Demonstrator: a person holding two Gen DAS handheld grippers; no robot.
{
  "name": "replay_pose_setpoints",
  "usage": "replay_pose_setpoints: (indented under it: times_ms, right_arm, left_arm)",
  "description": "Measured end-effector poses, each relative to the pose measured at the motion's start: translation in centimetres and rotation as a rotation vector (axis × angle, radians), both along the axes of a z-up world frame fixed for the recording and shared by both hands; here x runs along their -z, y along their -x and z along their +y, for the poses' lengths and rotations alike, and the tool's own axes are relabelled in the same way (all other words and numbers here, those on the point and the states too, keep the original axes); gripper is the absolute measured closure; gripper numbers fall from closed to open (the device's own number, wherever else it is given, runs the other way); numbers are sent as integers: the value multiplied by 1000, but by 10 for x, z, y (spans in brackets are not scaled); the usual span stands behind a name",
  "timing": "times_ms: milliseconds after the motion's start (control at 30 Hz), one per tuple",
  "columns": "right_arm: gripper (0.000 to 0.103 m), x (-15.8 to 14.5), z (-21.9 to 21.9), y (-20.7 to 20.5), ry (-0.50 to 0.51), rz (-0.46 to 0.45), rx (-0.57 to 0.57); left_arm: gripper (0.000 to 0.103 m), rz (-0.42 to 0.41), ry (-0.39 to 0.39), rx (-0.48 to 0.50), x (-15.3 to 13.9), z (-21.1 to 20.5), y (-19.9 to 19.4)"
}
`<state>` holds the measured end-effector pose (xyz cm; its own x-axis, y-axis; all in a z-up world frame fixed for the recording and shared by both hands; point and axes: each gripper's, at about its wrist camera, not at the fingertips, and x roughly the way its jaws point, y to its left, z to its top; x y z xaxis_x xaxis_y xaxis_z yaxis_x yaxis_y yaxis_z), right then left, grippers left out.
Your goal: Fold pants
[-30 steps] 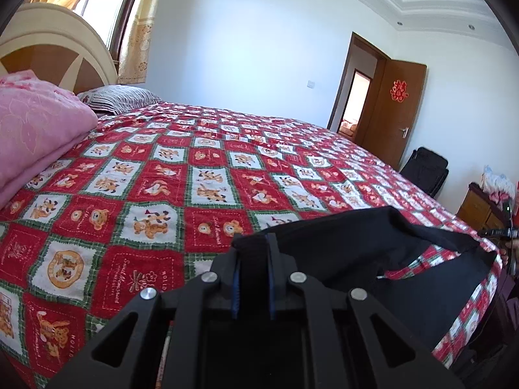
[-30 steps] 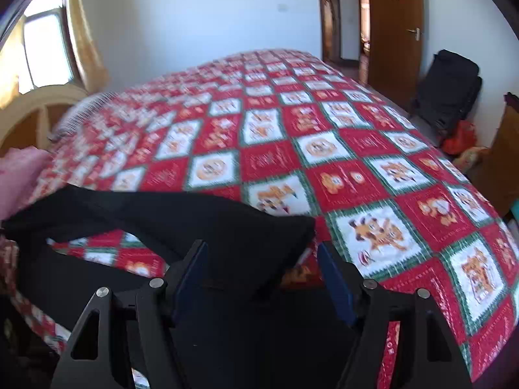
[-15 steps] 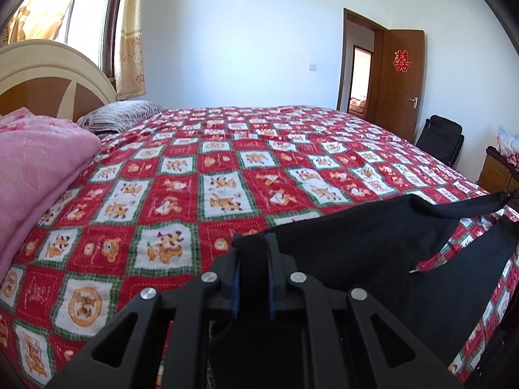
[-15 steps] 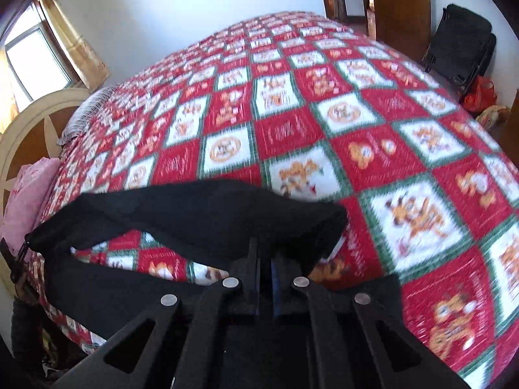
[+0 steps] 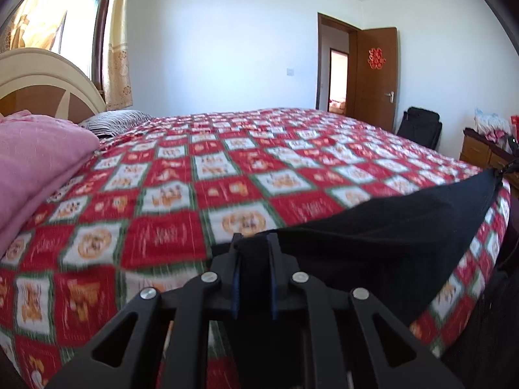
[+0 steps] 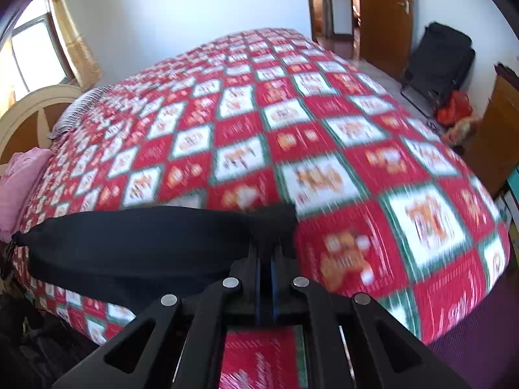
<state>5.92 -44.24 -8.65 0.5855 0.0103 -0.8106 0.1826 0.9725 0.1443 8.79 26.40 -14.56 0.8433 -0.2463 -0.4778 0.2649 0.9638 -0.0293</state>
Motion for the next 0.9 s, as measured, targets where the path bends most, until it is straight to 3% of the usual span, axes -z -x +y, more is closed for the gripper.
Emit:
replay_pose_setpoints:
  times_ms: [200, 300, 333, 400, 433, 467, 633, 733, 900]
  right_arm:
    - [96, 15, -1, 12, 23, 30, 8]
    - [77, 11, 1, 9, 86, 68, 25]
    - [74, 10, 1, 11, 90, 72, 32]
    - [60, 2, 0, 15, 121, 60, 60]
    - [56, -3, 3, 16, 153, 56, 78]
    - [52, -6, 5, 17, 171, 54, 90]
    - [52, -22, 41, 10, 324, 40, 97]
    - [52, -38, 85, 2, 322, -12, 0]
    - [52, -41, 197, -20, 245, -75, -318]
  left_arm:
    - [69, 28, -55, -38, 22, 1, 6]
    - [68, 28, -61, -38, 21, 6, 17]
    - [65, 24, -76, -42, 21, 8, 21]
    - [36, 15, -126, -78, 23, 12, 28]
    - [30, 8, -152, -111, 25, 17, 32]
    - [28, 7, -168, -130, 26, 22, 36]
    - [28, 37, -201, -251, 30, 58, 48]
    - [28, 41, -134, -335, 26, 76, 54]
    - [28, 40, 11, -396, 18, 77, 51]
